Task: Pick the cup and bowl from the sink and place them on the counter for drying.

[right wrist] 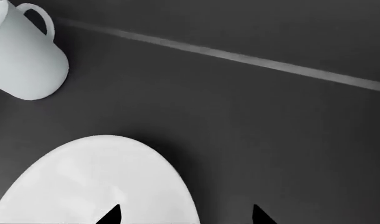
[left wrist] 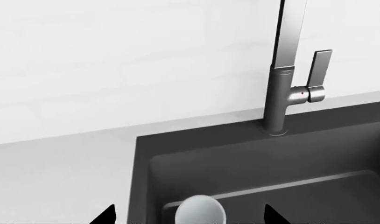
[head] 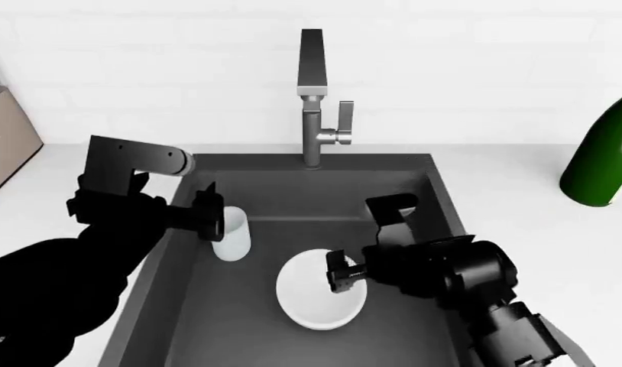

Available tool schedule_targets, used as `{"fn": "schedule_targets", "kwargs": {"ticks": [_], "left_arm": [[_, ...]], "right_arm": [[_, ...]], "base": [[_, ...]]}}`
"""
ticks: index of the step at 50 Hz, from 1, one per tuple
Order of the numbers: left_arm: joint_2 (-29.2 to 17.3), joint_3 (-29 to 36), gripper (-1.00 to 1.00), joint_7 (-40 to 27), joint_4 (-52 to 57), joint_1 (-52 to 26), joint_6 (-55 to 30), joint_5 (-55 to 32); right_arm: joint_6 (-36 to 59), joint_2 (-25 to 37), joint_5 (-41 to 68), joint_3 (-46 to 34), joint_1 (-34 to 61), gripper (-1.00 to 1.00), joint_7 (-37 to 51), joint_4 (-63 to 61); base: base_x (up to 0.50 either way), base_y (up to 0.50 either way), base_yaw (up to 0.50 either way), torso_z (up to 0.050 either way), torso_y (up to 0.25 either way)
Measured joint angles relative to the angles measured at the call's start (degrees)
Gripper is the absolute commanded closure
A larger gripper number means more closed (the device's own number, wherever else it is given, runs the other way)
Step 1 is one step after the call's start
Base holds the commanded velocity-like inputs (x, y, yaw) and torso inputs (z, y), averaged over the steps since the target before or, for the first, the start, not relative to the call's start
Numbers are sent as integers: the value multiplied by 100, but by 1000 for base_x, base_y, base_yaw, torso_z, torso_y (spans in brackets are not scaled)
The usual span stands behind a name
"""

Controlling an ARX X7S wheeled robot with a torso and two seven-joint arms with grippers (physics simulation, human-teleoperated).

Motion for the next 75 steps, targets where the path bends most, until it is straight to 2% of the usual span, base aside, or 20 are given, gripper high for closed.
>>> {"fn": "schedule_targets", "kwargs": {"ticks": [14, 15, 30, 51, 62, 69, 75], "left_arm": [[-50, -67, -100, -64, 68, 43, -44, -91], [-52, -68, -100, -69, 69, 45, -44, -95], [-102, -63, -100, -123, 81, 69, -23, -144], [-134, 19, -100, -157, 40, 63, 65, -194], [-136, 66, -100, -170, 10, 40, 135, -214], [-163, 87, -100, -156, -36, 66, 215, -207], [-187, 121, -100, -146, -85, 74, 272, -195]], "right_arm": [[-634, -207, -192, -164, -38, -100, -628, 1077], [-649, -203, -193, -163, -34, 100, -658, 1099], [-429, -57, 179, 7, -174, 100, -560, 546], [423, 507, 830, 576, -329, 100, 465, -1697], [1431, 875, 1999, 1607, -568, 100, 1771, -3298], [2022, 1097, 3421, 2614, -826, 100, 3146, -4223], [2129, 1344, 4637, 3391, -1325, 100, 4268, -4945]], "base": [[0, 0, 0, 0, 0], [0, 0, 0, 0, 0], [0, 0, 0, 0, 0], [0, 0, 0, 0, 0], [0, 0, 0, 0, 0], [0, 0, 0, 0, 0], [0, 0, 0, 0, 0]]}}
